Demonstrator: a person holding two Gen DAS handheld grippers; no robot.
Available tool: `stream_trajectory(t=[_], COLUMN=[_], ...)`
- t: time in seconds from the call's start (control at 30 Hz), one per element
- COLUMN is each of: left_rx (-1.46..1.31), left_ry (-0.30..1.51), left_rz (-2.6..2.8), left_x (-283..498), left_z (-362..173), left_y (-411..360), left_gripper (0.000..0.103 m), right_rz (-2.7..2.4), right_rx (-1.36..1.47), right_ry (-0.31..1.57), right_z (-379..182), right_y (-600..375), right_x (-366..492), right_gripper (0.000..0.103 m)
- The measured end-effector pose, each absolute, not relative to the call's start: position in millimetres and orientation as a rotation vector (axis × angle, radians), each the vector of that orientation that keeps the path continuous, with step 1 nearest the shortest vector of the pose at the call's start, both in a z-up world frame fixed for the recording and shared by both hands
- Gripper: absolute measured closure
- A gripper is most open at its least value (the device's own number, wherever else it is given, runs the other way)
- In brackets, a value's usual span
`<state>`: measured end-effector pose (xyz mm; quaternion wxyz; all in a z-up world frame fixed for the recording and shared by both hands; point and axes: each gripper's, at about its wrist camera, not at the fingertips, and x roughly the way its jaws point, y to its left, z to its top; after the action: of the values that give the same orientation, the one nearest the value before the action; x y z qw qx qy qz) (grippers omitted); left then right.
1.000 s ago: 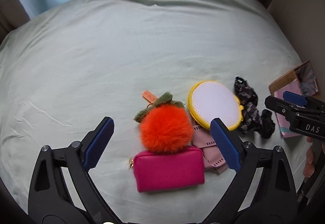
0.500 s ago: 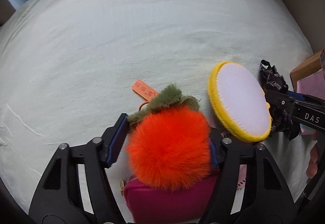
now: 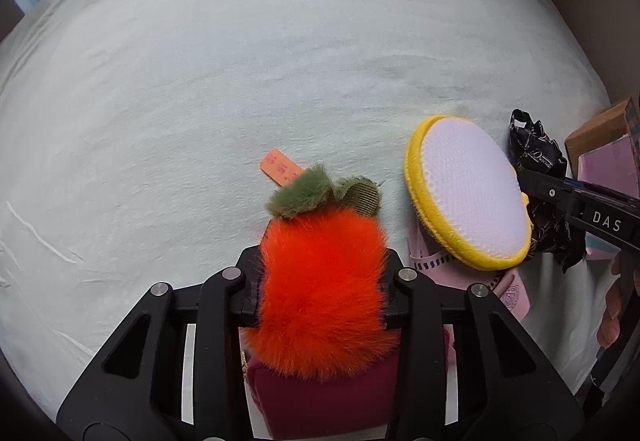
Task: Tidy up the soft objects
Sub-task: 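Grasp the orange pompom with the left tool while the right tool grasps the black patterned scrunchie, then carry the pompom with the left tool while the right tool carries the scrunchie to the box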
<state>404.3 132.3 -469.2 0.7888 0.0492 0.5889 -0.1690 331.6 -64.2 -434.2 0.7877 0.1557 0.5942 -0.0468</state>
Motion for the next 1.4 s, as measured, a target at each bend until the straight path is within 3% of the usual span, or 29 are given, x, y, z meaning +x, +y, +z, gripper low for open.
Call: stream_trajectory(t=[0.37, 0.9, 1.13, 1.4], left_rx=[0.059, -0.025, -0.036, -0.036], left_ry=[1.186, 0.992, 0.929, 0.874], left_rz=[-0.339, -0.293, -0.330, -0.357], left_x=[392, 287, 238, 200], left_z=[-411, -240, -177, -140], left_y=[133, 159, 127, 46], left_gripper=[0.070, 0.071, 0.071, 0.071], right_rz=[-0.088, -0.029, 0.012, 0.032], right_rx=[0.317, 0.367, 0.393, 0.396], right_ry=[1.190, 1.026, 0.947, 0.890], right_z=[-377, -227, -163, -129], right_y=[-68, -58, -65, -121], right_x=[312, 206, 161, 121], right_gripper=[0.071, 0.071, 0.071, 0.071])
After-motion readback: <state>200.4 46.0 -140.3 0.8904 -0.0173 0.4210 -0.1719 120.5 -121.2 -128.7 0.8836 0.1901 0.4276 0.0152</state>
